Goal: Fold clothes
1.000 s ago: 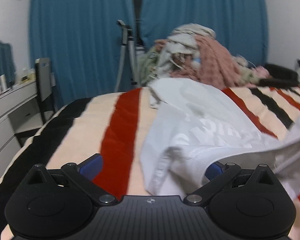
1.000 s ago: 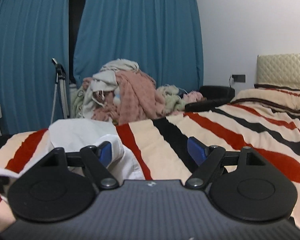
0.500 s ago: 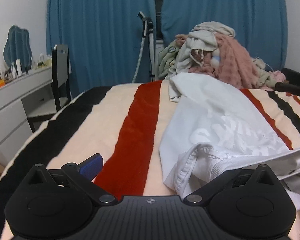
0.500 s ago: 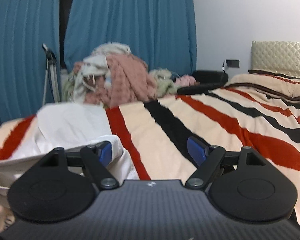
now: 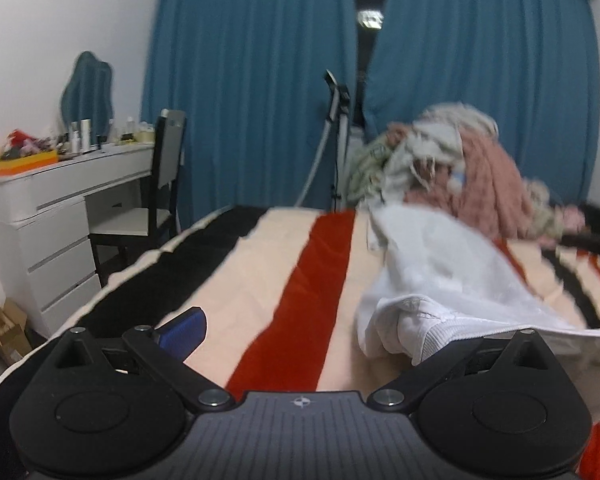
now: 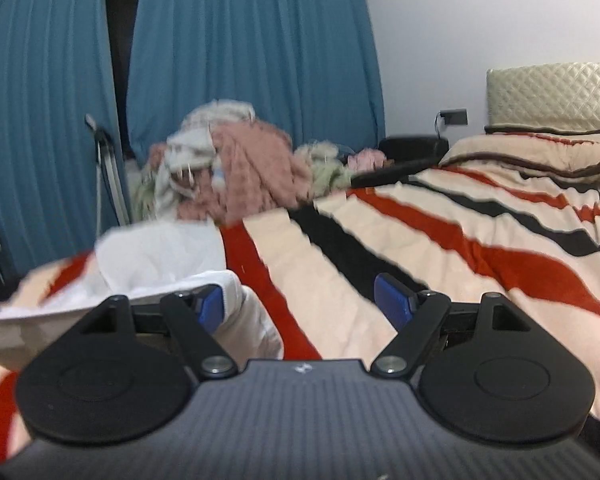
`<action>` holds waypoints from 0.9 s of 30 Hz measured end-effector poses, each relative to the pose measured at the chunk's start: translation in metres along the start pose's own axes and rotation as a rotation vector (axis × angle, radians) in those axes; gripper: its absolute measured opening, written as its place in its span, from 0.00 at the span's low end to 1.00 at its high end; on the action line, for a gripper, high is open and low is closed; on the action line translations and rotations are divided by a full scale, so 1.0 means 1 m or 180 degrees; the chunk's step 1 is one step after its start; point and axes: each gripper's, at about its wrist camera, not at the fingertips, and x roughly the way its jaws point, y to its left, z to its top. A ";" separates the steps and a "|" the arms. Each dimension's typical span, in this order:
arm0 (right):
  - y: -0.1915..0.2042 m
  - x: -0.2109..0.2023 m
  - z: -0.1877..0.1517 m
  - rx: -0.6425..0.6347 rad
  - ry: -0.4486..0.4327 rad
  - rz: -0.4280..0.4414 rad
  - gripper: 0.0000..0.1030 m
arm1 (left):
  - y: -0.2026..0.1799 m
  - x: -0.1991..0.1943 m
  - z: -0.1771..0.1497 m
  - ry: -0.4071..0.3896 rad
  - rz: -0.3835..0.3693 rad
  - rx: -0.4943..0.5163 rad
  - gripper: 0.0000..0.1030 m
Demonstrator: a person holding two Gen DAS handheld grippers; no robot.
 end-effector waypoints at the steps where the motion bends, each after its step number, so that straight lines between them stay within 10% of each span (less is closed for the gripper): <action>1: 0.004 -0.010 0.011 -0.0110 -0.0156 0.0013 0.76 | 0.002 -0.011 0.010 -0.0076 0.0010 -0.0045 1.00; 19: 0.004 -0.164 0.398 -0.0016 -0.1654 0.0549 0.79 | -0.021 -0.275 0.374 -0.1656 -0.0211 -0.0231 1.00; 27: 0.015 -0.123 0.474 -0.0315 -0.1494 0.0500 0.82 | -0.066 -0.256 0.458 -0.1602 -0.0091 -0.0039 1.00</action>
